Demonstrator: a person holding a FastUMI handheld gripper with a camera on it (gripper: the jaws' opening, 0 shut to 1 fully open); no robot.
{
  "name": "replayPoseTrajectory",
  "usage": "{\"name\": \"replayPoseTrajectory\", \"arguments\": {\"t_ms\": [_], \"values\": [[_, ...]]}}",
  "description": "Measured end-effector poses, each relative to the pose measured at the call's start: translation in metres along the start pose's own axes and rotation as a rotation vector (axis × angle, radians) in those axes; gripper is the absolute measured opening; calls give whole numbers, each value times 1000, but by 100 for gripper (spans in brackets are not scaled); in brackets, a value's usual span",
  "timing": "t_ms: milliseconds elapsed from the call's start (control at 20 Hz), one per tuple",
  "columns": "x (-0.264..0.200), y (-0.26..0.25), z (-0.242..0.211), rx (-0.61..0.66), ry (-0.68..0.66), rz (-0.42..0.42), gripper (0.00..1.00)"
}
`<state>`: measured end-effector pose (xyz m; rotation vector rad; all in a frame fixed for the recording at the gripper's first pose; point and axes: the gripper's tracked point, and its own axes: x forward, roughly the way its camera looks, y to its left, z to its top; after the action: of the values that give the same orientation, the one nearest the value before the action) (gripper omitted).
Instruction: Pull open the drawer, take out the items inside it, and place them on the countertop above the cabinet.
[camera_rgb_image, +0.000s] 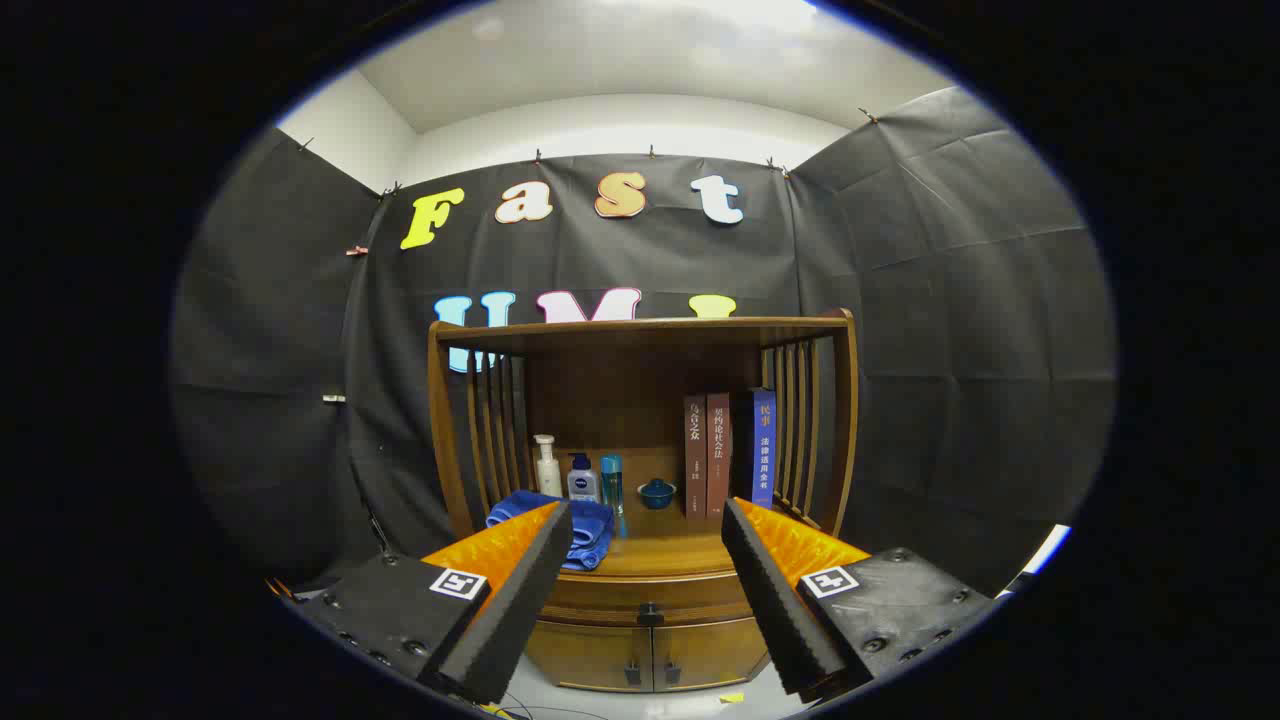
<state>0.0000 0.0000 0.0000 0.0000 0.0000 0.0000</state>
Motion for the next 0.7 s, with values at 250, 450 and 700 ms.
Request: {"name": "replayPoseTrajectory", "arguments": {"t_ms": [250, 450, 700], "values": [[0, 1, -1, -16, 10, -3, 99], [-2, 5, 4, -19, -1, 5, 99], [-3, 6, 4, -23, 0, 8, 99]]}}
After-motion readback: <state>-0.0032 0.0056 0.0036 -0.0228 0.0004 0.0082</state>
